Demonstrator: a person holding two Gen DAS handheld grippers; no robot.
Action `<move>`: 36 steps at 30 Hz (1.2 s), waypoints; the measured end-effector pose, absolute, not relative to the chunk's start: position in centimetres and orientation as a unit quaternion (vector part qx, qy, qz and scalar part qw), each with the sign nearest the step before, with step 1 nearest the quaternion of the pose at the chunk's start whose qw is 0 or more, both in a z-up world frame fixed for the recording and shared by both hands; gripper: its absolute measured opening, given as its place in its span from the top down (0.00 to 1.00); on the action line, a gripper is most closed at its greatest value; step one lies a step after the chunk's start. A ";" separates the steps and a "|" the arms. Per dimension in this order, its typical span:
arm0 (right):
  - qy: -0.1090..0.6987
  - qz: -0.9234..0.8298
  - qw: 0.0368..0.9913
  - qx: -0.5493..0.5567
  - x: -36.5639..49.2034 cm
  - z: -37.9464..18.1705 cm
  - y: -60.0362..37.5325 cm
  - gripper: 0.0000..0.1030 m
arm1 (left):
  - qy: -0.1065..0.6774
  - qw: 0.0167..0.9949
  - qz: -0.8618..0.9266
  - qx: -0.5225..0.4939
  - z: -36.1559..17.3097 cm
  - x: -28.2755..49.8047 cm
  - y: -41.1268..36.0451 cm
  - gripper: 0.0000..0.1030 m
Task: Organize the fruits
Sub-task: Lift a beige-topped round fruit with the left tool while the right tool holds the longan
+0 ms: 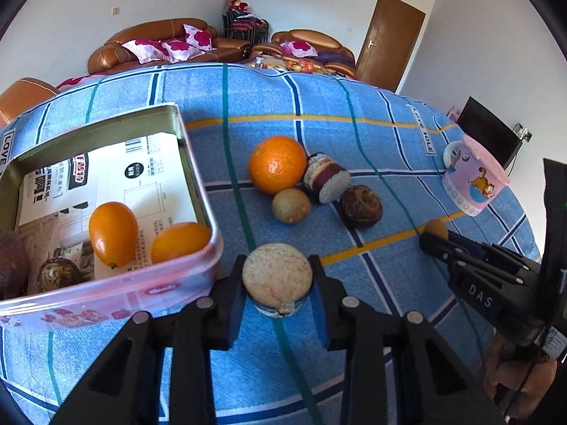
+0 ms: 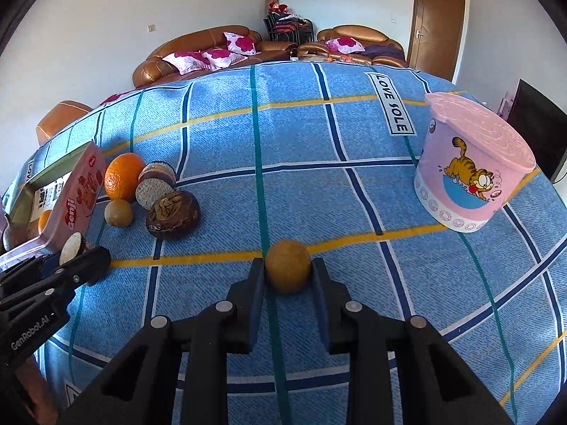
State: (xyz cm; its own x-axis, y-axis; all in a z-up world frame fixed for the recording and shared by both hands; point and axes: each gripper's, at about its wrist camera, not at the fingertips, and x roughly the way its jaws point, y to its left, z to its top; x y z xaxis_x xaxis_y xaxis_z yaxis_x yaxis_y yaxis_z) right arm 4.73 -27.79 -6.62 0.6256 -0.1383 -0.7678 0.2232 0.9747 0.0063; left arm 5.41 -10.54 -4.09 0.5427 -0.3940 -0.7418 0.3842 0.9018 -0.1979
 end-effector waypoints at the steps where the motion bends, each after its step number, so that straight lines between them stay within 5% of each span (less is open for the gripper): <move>1: 0.421 -0.101 0.900 0.049 4.7 -6.6 -27.8 0.73 | 0.420 0.879 -0.227 -0.007 -4.0 5.2 -10.1 0.66; 36: 0.424 -0.112 0.898 0.033 4.7 -6.4 -27.0 0.73 | 0.373 0.908 -0.189 0.032 0.8 4.9 -1.3 0.66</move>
State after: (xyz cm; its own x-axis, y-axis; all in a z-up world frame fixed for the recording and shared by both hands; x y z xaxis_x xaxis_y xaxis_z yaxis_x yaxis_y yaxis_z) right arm 4.68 -27.01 -6.36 0.6161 -0.1728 -0.7685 0.2282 0.9730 -0.0358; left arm 4.92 -1.29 0.84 0.6505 -0.3197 -0.6889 0.3676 0.9263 -0.0828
